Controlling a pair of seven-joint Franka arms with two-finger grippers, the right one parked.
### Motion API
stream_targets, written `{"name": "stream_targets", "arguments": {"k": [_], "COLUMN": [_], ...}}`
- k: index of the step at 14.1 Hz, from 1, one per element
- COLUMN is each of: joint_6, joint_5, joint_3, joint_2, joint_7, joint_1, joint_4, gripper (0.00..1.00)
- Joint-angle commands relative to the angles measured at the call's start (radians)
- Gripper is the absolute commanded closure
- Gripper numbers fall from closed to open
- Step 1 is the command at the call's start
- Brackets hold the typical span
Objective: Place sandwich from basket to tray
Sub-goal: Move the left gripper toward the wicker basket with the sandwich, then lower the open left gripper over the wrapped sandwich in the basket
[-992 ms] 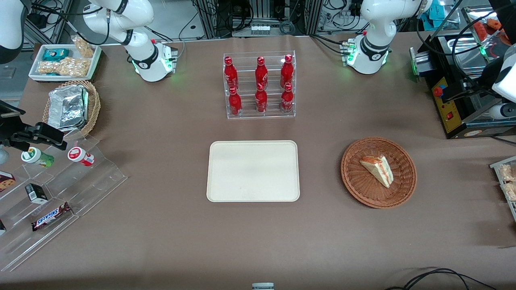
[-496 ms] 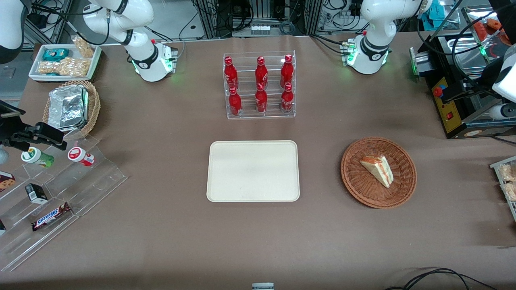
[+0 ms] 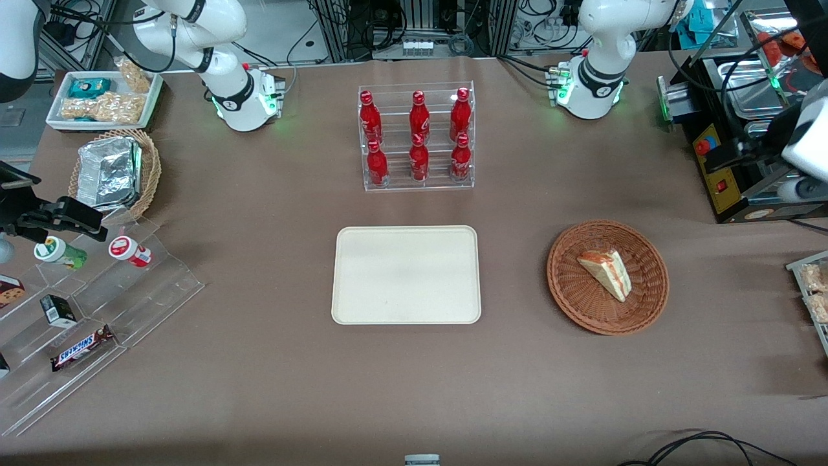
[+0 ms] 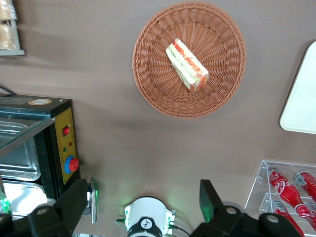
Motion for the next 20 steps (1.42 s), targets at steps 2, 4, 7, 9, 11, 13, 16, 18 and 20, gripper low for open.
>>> {"name": "stream_targets", "arguments": {"k": [2, 4, 7, 9, 11, 13, 16, 18, 20], "joint_6": [0.014, 0.031, 0.167, 0.297, 0.395, 0.477, 0.619, 0.638, 0.676], "joint_5": [-0.010, -0.011, -0.013, -0.011, -0.011, -0.011, -0.011, -0.010, -0.010], "joint_3": [-0.004, -0.004, -0.006, -0.006, -0.006, -0.006, -0.006, -0.006, -0.006], "joint_2": [0.134, 0.209, 0.249, 0.246, 0.247, 0.251, 0.246, 0.254, 0.252], "joint_7": [-0.076, -0.184, -0.342, -0.445, -0.544, -0.607, -0.706, -0.730, -0.743], "joint_1": [0.003, -0.002, -0.046, -0.066, -0.085, -0.100, -0.103, -0.117, -0.119], "joint_4": [0.016, 0.017, -0.056, -0.157, -0.217, -0.272, -0.361, -0.378, -0.414], "gripper": [0.00, 0.00, 0.00, 0.00, 0.00, 0.00, 0.00, 0.00, 0.00]}}
